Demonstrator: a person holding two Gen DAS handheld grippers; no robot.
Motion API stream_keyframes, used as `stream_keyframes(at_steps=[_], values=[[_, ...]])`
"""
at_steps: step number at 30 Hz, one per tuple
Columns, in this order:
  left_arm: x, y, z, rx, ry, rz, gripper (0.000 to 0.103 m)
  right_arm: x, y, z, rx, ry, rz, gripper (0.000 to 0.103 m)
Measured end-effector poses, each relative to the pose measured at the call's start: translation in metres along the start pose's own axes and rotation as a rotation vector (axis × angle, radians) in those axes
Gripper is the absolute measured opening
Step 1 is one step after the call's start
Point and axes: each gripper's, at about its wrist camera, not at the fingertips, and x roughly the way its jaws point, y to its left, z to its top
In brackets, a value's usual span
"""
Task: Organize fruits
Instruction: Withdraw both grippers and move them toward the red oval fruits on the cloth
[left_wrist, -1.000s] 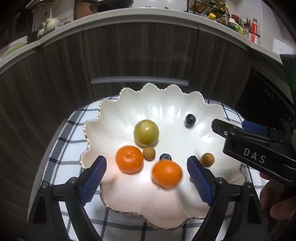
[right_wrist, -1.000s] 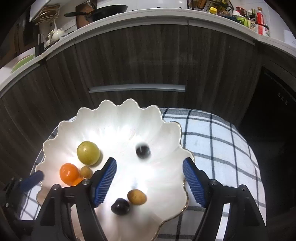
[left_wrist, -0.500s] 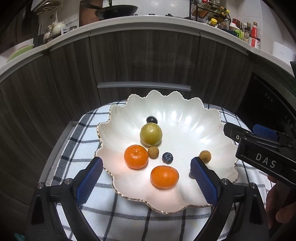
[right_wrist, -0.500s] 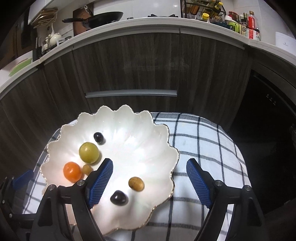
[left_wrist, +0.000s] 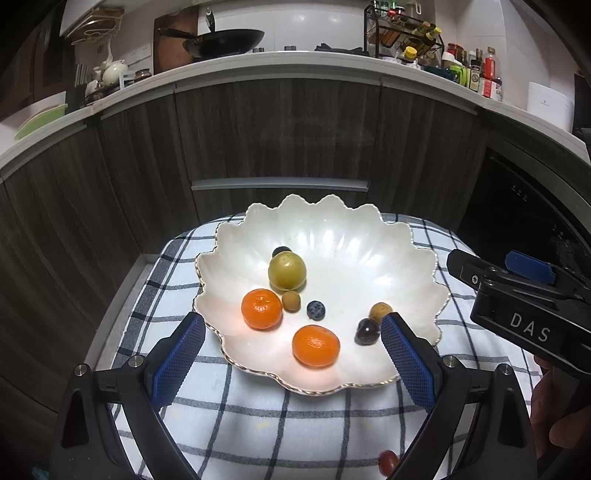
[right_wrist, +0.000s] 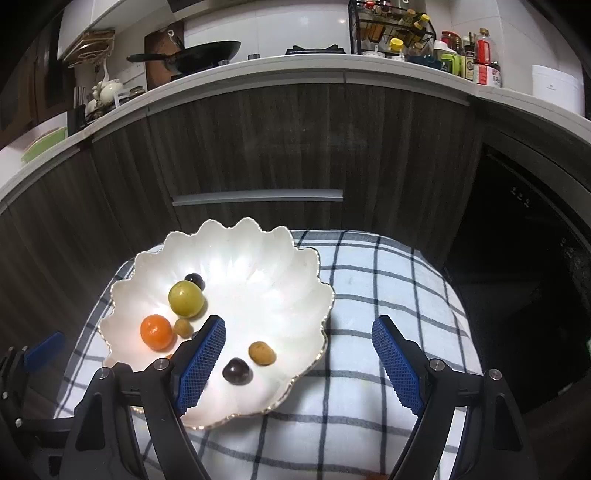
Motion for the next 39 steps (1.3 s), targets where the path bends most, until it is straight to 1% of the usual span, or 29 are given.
stream_keyframes(at_steps=[8, 19, 26, 31, 39], values=[[-0.016, -0.012, -0.005, 0.02, -0.008, -0.012, 0.097, -0.02, -0.01, -0.007, 0.004, -0.023, -0.01, 0.082], [-0.035, -0.036, -0.019, 0.047, -0.024, -0.033, 0.097, -0.043, -0.032, -0.025, 0.022, -0.033, -0.029, 0.082], [-0.043, -0.052, -0.034, 0.084, -0.027, -0.046, 0.097, -0.058, -0.048, -0.045, 0.012, -0.033, -0.054, 0.082], [-0.047, -0.06, -0.048, 0.09, -0.025, -0.065, 0.097, -0.062, -0.055, -0.059, 0.006, -0.027, -0.066, 0.082], [-0.046, -0.065, -0.063, 0.101, -0.019, -0.045, 0.097, -0.067, -0.062, -0.08, -0.006, -0.036, -0.085, 0.083]])
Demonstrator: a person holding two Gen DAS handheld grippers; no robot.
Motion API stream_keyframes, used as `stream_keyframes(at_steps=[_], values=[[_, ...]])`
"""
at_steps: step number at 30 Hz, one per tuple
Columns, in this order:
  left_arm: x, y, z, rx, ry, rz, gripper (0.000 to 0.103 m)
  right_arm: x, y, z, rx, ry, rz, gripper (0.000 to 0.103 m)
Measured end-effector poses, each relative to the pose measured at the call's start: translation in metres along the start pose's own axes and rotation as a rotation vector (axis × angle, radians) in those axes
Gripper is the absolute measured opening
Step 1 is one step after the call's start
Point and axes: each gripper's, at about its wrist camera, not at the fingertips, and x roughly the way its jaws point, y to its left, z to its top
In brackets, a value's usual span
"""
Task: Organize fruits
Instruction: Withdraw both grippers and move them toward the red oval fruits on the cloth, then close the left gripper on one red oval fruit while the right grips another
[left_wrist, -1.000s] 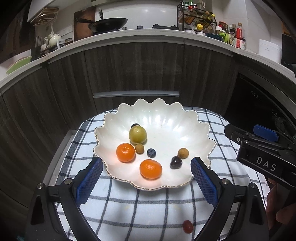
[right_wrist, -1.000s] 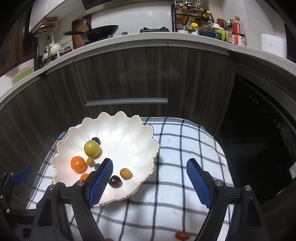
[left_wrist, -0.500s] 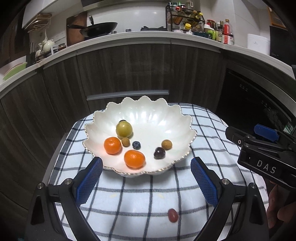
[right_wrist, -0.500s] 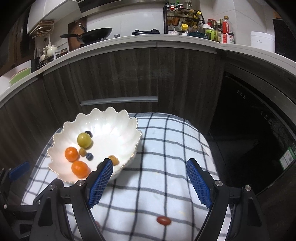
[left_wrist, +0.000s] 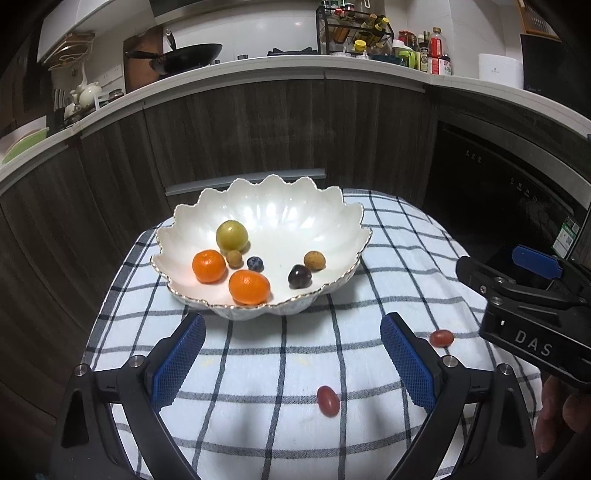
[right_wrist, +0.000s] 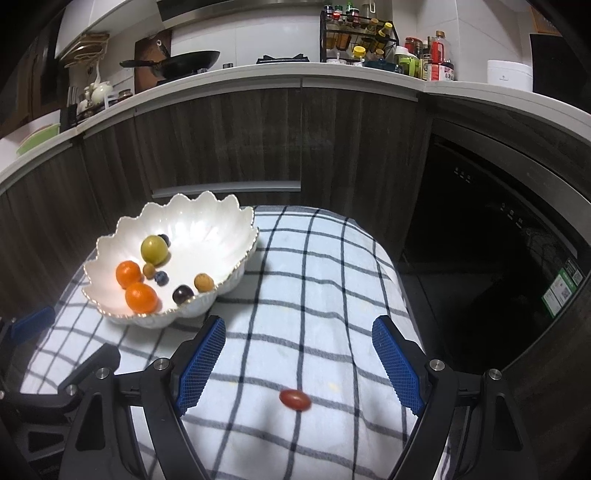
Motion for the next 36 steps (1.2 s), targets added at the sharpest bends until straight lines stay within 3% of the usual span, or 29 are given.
stream_keyframes(at_steps=[17, 21, 26, 31, 36], values=[[0.024, -0.011, -0.04, 0.028, 0.073, -0.03, 0.096, 0.02, -0.003, -0.041, -0.032, 0.06, -0.004, 0.082], [0.031, -0.016, -0.047, 0.042, 0.091, -0.033, 0.086, 0.026, -0.002, -0.049, -0.047, 0.068, 0.002, 0.081], [0.038, -0.015, -0.053, 0.031, 0.111, -0.024, 0.084, 0.035, 0.0, -0.057, -0.059, 0.092, 0.018, 0.065], [0.045, -0.014, -0.057, 0.027, 0.127, -0.029, 0.074, 0.045, 0.001, -0.062, -0.055, 0.116, 0.035, 0.054], [0.047, -0.015, -0.061, 0.018, 0.144, -0.049, 0.071, 0.049, 0.001, -0.065, -0.051, 0.128, 0.044, 0.053]])
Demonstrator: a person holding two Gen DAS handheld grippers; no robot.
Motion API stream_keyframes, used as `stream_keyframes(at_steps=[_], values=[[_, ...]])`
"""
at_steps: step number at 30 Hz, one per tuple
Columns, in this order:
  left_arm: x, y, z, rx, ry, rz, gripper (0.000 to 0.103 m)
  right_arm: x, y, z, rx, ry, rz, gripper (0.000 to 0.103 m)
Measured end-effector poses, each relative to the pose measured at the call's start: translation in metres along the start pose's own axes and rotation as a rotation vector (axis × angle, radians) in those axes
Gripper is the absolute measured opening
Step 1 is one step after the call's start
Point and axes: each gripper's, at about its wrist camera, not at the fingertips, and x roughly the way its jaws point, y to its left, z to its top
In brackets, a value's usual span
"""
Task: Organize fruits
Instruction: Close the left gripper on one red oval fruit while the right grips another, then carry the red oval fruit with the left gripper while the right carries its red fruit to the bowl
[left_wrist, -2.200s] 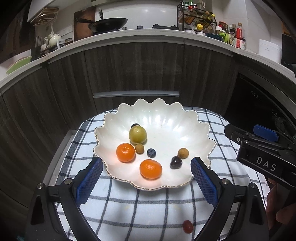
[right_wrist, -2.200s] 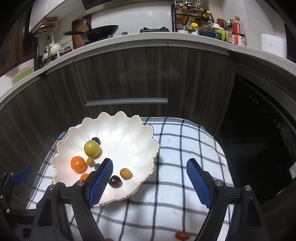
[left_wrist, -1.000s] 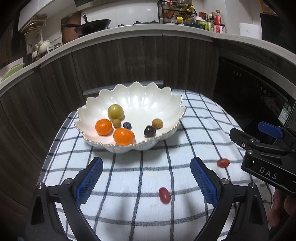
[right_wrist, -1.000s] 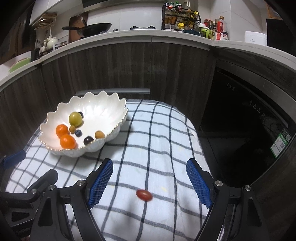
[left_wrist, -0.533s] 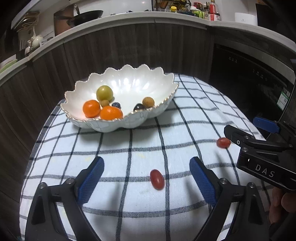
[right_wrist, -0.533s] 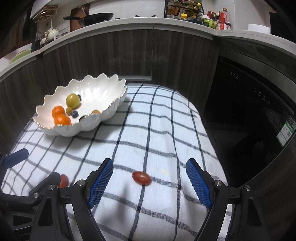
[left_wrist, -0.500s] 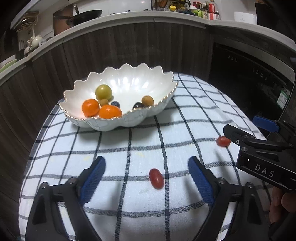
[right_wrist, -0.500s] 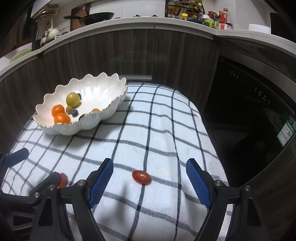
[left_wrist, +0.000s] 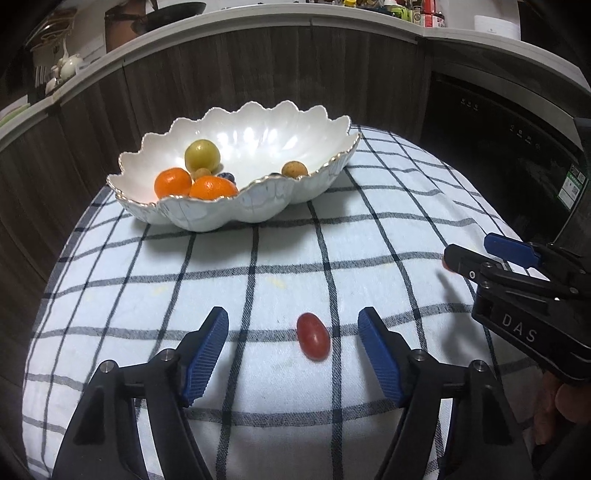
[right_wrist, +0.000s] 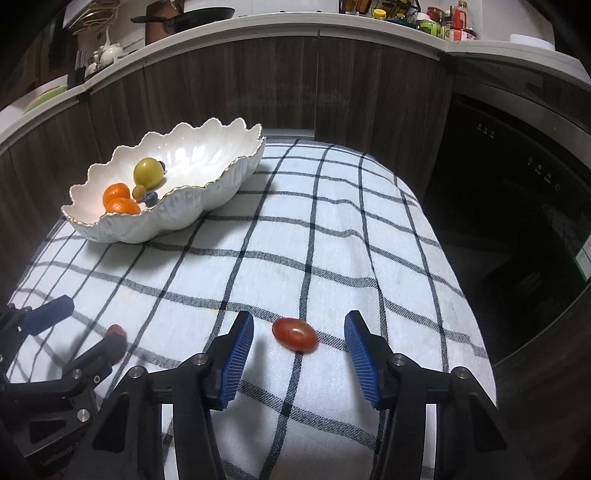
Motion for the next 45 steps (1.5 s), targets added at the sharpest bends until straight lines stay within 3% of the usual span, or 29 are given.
stream_keyframes(at_steps=[6, 8, 11, 15, 19, 25, 27, 45], values=[[0.006, -0.002, -0.002, 0.004, 0.021, -0.035, 0.06, 0.008, -0.003, -0.003, 0.016, 0.028, 0.004, 0.052], [0.009, -0.001, -0.002, -0.002, 0.032, -0.042, 0.058, 0.012, -0.003, -0.003, 0.021, 0.044, 0.009, 0.046], [0.012, -0.001, -0.004, -0.007, 0.044, -0.054, 0.054, 0.016, -0.004, -0.003, 0.024, 0.061, 0.015, 0.046], [0.015, -0.004, -0.005, 0.005, 0.056, -0.071, 0.041, 0.018, -0.004, -0.004, 0.03, 0.072, 0.019, 0.045], [0.014, -0.009, -0.005, 0.034, 0.053, -0.069, 0.037, 0.019, -0.004, -0.004, 0.029, 0.074, 0.02, 0.045], [0.014, -0.01, -0.004, 0.049, 0.05, -0.071, 0.026, 0.018, -0.003, -0.003, 0.024, 0.072, 0.023, 0.029], [0.014, -0.009, -0.004, 0.049, 0.051, -0.071, 0.023, 0.018, -0.002, -0.003, 0.018, 0.072, 0.021, 0.029], [0.002, -0.007, -0.001, 0.046, 0.027, -0.061, 0.02, 0.005, 0.0, 0.002, 0.023, 0.05, 0.024, 0.028]])
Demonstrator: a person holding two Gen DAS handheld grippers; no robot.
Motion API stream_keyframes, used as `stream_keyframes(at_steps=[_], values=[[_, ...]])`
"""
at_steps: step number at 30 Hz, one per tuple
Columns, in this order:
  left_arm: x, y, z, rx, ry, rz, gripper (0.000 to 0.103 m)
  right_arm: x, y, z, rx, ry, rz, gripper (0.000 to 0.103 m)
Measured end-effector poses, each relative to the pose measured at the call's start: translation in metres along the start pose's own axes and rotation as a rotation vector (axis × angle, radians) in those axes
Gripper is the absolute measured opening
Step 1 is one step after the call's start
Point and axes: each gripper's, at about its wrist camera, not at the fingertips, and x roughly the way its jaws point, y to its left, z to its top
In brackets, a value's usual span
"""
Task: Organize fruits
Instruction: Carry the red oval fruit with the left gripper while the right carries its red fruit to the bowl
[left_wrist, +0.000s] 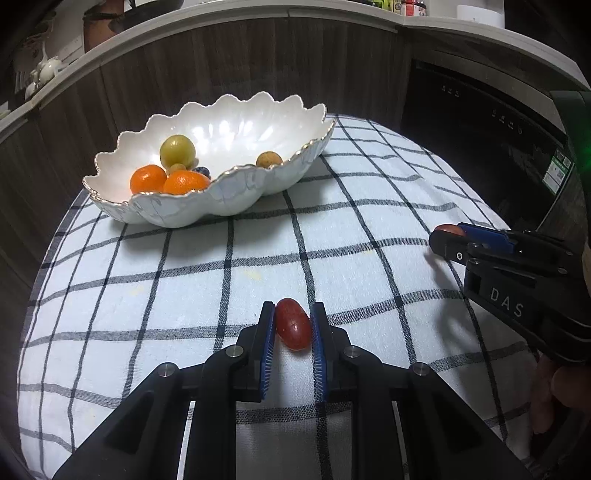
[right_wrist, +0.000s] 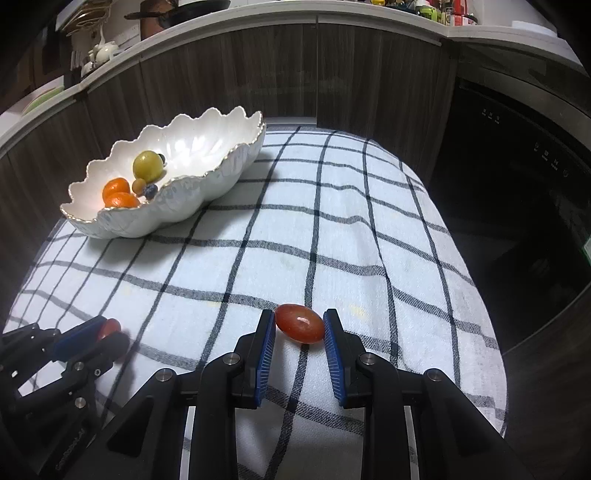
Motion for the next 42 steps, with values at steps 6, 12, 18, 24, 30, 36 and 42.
stream_keyframes(at_steps=[6, 12, 18, 24, 30, 36, 42], values=[[-0.009, 0.004, 0.005, -0.008, -0.024, 0.004, 0.02, -0.011, 0.003, 0.004, -0.001, -0.018, 0.002, 0.028], [-0.02, 0.011, 0.012, -0.02, -0.049, 0.018, 0.02, -0.023, 0.01, 0.01, -0.002, -0.037, 0.014, 0.028], [-0.032, 0.018, 0.018, -0.031, -0.078, 0.033, 0.02, -0.035, 0.019, 0.02, -0.012, -0.063, 0.028, 0.028], [-0.042, 0.025, 0.025, -0.043, -0.103, 0.048, 0.02, -0.048, 0.029, 0.03, -0.029, -0.093, 0.035, 0.028], [-0.05, 0.038, 0.037, -0.067, -0.13, 0.064, 0.02, -0.057, 0.038, 0.042, -0.04, -0.117, 0.048, 0.028], [-0.056, 0.052, 0.05, -0.087, -0.151, 0.081, 0.02, -0.062, 0.048, 0.058, -0.045, -0.141, 0.061, 0.028], [-0.057, 0.067, 0.063, -0.105, -0.162, 0.096, 0.02, -0.063, 0.058, 0.079, -0.057, -0.166, 0.068, 0.028]])
